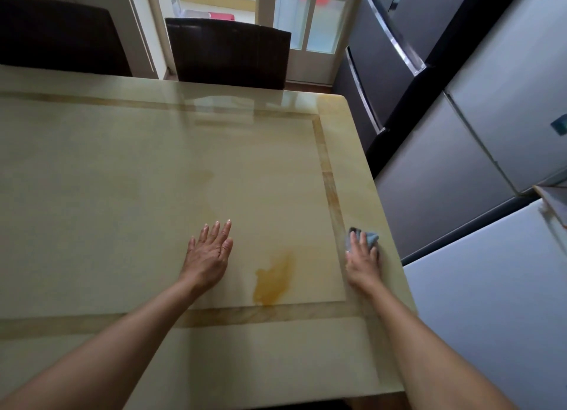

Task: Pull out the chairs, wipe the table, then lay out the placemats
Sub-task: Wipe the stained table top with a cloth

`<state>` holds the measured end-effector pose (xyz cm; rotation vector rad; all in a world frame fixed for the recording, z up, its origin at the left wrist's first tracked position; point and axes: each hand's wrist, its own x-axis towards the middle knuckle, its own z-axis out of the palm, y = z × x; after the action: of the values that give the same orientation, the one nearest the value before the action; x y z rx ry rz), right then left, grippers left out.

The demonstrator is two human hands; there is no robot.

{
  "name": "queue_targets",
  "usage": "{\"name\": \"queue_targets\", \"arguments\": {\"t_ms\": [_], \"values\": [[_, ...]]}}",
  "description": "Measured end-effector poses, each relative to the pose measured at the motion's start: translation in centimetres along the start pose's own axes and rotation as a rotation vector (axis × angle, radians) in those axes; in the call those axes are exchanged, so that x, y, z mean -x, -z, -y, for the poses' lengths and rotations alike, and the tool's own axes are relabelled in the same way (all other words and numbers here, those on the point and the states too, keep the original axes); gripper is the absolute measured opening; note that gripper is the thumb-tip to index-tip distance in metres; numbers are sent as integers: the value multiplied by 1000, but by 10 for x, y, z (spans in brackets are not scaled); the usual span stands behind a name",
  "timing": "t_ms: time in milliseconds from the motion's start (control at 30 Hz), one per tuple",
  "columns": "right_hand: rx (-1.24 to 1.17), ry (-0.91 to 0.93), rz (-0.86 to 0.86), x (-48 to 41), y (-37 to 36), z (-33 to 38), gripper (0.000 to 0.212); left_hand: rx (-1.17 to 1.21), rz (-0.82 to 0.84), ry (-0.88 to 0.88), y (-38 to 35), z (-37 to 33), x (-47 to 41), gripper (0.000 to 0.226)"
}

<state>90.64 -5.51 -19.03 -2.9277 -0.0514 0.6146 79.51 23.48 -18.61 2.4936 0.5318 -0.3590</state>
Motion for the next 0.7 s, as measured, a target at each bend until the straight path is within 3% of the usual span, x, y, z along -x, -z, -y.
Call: {"name": "queue_targets", "arguments": {"t_ms": [133, 300, 433, 567, 700], "values": [[39, 268, 136, 26, -23, 77, 56, 18, 1, 15, 2, 6, 12, 51], [72, 626, 255, 90, -61, 156, 75, 41, -18, 23, 1, 13, 26, 50], [148, 821, 276, 129, -88, 170, 66, 28, -22, 40, 3, 19, 35, 51], [301, 775, 196, 121, -78, 155, 55, 32, -15, 35, 1, 17, 43, 50], [344, 522, 113, 96, -52, 102, 55, 24, -2, 11, -3, 8, 49, 50]]}}
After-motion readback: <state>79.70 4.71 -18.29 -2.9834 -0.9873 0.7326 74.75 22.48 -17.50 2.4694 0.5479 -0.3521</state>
